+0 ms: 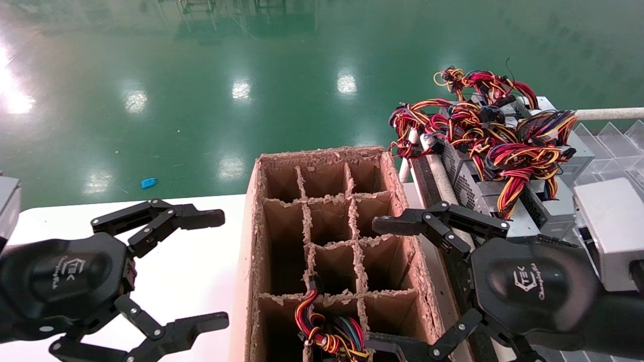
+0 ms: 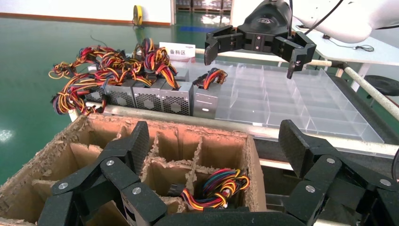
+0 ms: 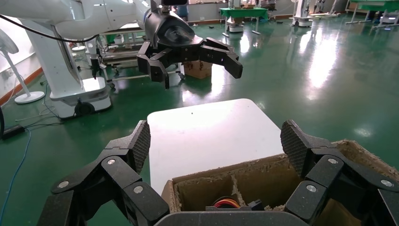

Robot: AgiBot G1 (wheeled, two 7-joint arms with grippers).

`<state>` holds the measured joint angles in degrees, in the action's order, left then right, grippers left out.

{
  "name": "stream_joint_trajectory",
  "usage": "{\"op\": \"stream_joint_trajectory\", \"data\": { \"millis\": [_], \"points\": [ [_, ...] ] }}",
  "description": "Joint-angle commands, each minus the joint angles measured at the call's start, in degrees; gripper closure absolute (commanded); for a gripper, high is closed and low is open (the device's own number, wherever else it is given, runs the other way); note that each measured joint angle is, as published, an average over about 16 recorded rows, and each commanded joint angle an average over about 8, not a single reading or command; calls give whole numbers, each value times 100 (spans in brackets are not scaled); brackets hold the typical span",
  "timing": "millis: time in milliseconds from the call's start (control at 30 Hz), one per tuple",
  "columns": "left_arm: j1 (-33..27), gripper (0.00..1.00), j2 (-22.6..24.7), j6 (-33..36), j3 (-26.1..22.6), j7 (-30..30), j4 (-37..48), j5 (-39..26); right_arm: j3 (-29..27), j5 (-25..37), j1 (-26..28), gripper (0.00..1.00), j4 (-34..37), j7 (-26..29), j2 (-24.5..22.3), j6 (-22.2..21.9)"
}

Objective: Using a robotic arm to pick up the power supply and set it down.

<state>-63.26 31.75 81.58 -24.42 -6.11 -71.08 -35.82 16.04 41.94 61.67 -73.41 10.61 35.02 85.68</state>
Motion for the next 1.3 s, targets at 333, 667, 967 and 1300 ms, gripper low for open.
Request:
{"op": "stream_joint_trajectory", "data": {
  "millis": [333,667,967,1300],
  "points": [
    [0,0,0,0,0,0,0,0,1,4,3,0,4,-3,0,0],
    [0,0,0,0,0,0,0,0,1,4,6,0,7,-3,0,0],
    [0,0,0,0,0,0,0,0,1,4,7,0,7,-3,0,0],
    [0,0,0,0,0,0,0,0,1,4,7,0,7,-3,0,0]
  ]
}}
